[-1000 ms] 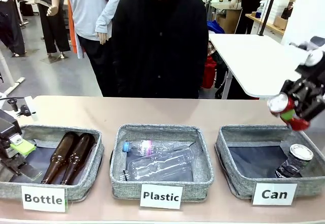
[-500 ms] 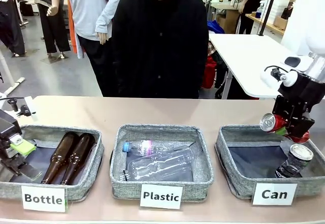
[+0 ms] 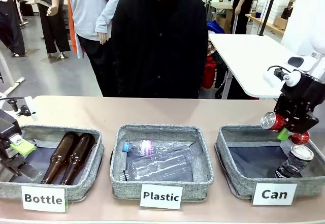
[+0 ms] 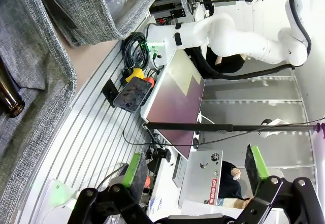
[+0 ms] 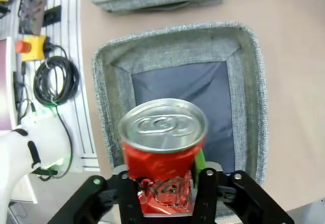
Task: Sort the can waste into the basket.
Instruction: Pick up the can waste from the table and place it in the right Fabric basket.
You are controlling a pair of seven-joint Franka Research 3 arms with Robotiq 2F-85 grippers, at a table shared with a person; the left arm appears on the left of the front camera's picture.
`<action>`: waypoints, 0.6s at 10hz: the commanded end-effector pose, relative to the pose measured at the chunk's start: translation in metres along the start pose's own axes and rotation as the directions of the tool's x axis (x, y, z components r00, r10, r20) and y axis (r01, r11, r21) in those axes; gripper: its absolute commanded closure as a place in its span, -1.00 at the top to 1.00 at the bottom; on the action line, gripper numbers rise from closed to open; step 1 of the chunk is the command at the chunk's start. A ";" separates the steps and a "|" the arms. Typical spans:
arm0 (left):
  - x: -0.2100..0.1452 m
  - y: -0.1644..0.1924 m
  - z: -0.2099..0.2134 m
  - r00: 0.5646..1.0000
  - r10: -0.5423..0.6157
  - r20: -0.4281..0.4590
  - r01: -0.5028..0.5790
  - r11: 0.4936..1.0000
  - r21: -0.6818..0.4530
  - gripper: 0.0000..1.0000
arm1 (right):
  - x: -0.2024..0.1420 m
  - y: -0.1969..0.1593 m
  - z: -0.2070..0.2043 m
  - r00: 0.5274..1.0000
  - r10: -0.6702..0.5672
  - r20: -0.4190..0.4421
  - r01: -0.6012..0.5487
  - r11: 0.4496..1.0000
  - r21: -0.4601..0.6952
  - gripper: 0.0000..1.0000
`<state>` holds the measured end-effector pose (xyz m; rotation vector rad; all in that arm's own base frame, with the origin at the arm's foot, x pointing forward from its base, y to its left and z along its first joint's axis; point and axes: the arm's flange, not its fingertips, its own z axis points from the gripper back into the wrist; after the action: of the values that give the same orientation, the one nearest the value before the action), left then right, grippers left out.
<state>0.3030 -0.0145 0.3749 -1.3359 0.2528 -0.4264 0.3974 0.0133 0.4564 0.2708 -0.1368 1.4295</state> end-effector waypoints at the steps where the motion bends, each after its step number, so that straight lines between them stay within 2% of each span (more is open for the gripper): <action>1: -0.003 -0.003 0.001 1.000 -0.002 0.002 0.002 1.000 -0.011 1.00 | 0.002 -0.001 -0.002 0.999 -0.025 -0.030 0.026 1.000 0.009 0.77; 2: -0.003 -0.003 0.001 1.000 -0.002 0.002 0.002 1.000 -0.011 1.00 | 0.002 -0.001 -0.004 0.999 -0.031 -0.040 0.031 0.999 0.008 1.00; 5: -0.003 -0.003 0.001 1.000 -0.002 0.002 0.002 1.000 -0.011 1.00 | 0.003 -0.001 -0.004 0.999 -0.033 -0.035 0.033 0.999 0.006 1.00; 6: -0.003 -0.003 0.001 1.000 -0.002 0.002 0.002 1.000 -0.011 1.00 | 0.003 -0.003 -0.004 0.999 -0.032 0.021 0.032 0.999 0.021 1.00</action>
<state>0.3030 -0.0145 0.3749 -1.3359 0.2528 -0.4264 0.3985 0.0139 0.4531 0.2813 -0.1322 1.4217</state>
